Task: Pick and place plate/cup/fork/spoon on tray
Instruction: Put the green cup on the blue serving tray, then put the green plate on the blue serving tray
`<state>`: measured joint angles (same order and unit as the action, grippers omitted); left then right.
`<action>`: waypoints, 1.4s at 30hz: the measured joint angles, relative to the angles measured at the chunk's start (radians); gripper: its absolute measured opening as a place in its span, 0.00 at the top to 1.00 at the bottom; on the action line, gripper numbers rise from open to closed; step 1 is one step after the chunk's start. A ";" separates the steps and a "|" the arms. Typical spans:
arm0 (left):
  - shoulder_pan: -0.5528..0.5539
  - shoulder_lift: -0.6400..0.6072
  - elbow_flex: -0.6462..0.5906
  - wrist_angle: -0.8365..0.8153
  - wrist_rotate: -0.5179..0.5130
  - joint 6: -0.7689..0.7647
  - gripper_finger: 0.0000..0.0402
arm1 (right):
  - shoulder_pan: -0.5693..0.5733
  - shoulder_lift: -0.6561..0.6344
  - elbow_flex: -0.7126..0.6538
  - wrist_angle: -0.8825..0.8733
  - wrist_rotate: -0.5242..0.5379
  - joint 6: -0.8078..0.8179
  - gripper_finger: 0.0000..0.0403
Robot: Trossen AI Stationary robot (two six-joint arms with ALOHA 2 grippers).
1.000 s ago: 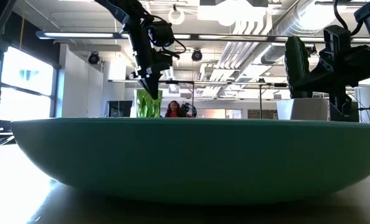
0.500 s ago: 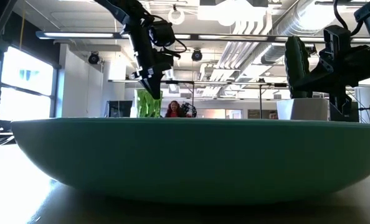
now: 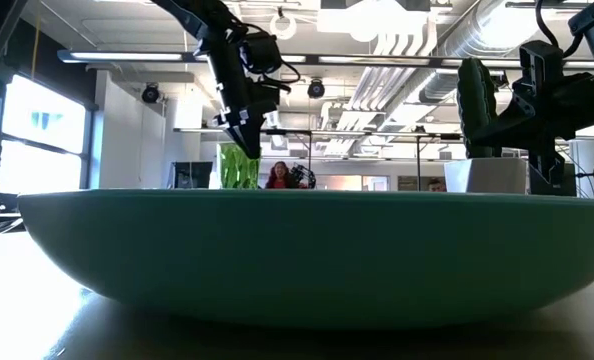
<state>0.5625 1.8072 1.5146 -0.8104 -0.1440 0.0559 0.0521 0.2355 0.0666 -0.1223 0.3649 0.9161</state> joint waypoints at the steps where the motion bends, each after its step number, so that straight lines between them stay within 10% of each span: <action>1: 0.000 0.000 0.003 -0.003 -0.002 0.000 0.77 | 0.000 0.000 0.000 0.000 0.000 0.000 1.00; 42: -0.019 -0.006 0.416 -0.591 0.110 -0.155 0.75 | 0.000 0.000 0.011 0.151 -0.122 -0.080 1.00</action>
<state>0.5430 1.8008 1.9306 -1.4014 -0.0344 -0.0994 0.0521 0.2356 0.0779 0.0289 0.2424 0.8359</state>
